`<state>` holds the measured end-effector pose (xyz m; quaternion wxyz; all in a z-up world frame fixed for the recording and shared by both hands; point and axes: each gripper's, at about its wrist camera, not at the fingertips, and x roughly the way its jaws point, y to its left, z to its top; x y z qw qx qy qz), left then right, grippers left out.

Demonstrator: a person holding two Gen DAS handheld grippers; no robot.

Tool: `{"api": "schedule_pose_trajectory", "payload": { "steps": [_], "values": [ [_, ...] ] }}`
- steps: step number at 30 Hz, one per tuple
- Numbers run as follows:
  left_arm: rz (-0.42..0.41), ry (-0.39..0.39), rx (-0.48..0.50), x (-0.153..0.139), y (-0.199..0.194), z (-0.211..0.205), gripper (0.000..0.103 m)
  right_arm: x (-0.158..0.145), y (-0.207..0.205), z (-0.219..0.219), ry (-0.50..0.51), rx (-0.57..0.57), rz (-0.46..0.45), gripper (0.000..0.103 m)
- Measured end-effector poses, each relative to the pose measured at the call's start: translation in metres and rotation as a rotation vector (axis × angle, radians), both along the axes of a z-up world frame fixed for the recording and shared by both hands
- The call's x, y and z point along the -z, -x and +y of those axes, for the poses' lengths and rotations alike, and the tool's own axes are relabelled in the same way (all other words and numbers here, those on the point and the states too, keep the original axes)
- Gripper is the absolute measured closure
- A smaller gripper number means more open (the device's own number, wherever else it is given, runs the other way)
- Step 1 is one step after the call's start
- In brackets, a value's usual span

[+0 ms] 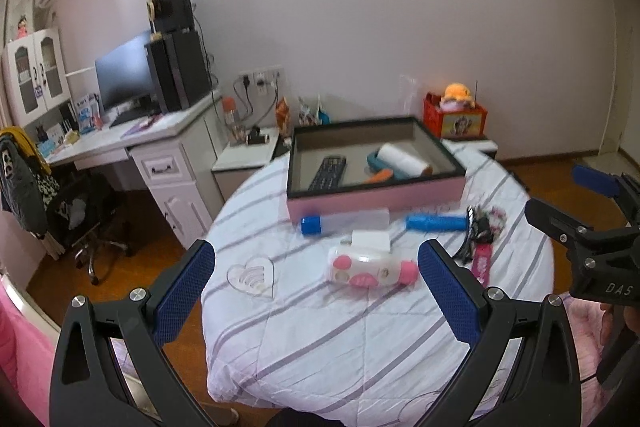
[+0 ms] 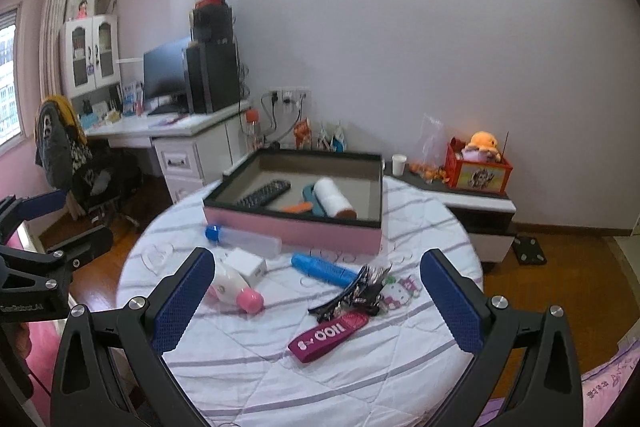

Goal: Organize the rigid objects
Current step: 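Move the right gripper to the white-and-pink bottle and grasp it, then lift the bottle with the right gripper and lower it into the pink box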

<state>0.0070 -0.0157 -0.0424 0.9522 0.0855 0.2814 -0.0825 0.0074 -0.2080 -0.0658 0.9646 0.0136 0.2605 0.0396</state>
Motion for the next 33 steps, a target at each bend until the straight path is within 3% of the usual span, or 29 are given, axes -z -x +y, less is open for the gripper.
{"api": "schedule_pose_trajectory", "payload": {
  "steps": [12,19,23,26,31,33],
  "values": [
    [0.173,-0.034,-0.053,0.069,-0.037,0.03,0.0,0.077,-0.072,0.068,0.093,-0.208,0.219,0.0],
    [0.248,-0.031,-0.09,0.099,-0.055,0.055,0.0,0.103,-0.105,0.092,0.068,-0.267,0.321,0.002],
    [0.269,-0.014,-0.095,0.106,-0.062,0.067,0.0,0.113,-0.11,0.099,0.032,-0.301,0.38,0.032],
    [0.272,0.0,-0.094,0.108,-0.064,0.072,0.0,0.112,-0.109,0.102,0.026,-0.309,0.402,0.042],
    [0.275,0.013,-0.078,0.11,-0.065,0.076,0.0,0.112,-0.116,0.107,0.017,-0.335,0.417,0.044],
    [0.275,0.015,-0.072,0.11,-0.065,0.077,0.0,0.116,-0.123,0.113,0.031,-0.346,0.43,0.038]
  ]
}}
